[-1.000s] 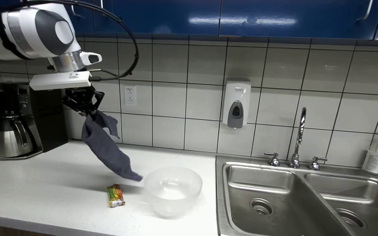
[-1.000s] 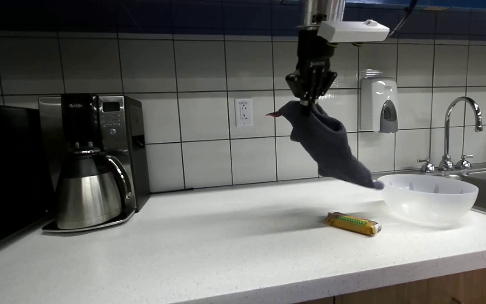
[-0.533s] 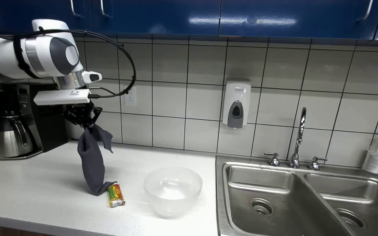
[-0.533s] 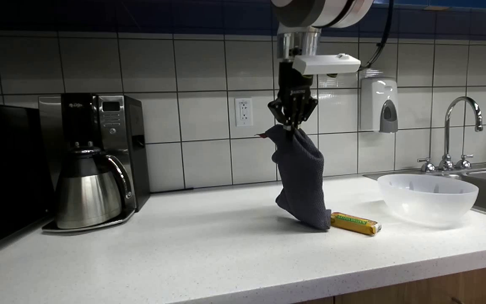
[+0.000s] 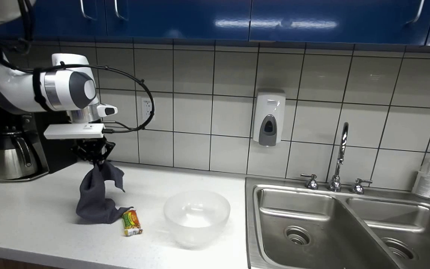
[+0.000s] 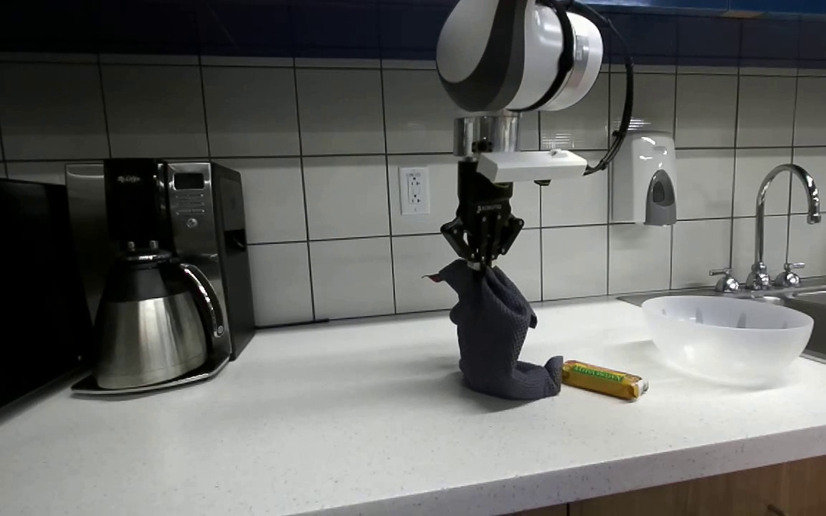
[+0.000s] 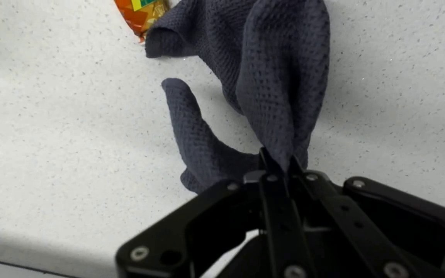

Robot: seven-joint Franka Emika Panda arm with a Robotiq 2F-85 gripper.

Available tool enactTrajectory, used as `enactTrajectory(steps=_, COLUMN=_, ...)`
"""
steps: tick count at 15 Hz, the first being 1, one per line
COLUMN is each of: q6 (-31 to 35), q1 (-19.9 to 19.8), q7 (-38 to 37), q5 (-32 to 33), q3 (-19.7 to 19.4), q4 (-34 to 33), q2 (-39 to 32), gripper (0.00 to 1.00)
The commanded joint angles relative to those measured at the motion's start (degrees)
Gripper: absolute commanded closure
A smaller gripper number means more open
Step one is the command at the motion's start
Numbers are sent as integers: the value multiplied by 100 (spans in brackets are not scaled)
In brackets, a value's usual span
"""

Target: Take the grey hand towel out of the bowl

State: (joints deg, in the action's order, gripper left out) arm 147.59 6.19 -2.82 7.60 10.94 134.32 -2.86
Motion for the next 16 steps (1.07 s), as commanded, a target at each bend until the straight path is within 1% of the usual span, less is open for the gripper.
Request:
enactTrajectory(steps=1, q6=73, q1=116, q7=16, q5=-153, q3=-93, q4=-273, q2=-414, gripper=99)
enactTrajectory(steps=7, q6=181, q1=100, q7=208, q5=-639, q3=-70, q4=-361, q2=-918, gripper=99)
enactTrajectory(steps=8, q6=181, q1=95, q7=202, q5=-684, q3=-77, q4=-376, q2=-981, gripper=69)
enactTrajectory(steps=9, q6=188, q1=94, q7=209, q5=-730, q3=-76, q4=-381, q2=-1034, gripper=68)
enactTrajectory(steps=10, q6=174, q1=88, q7=221, q5=-767, q3=-79, q4=-392, q2=-1066, gripper=63)
enactTrajectory(steps=16, q6=127, q1=90, q7=200, q5=-772, q3=-110, q4=-398, q2=-1025, gripper=18)
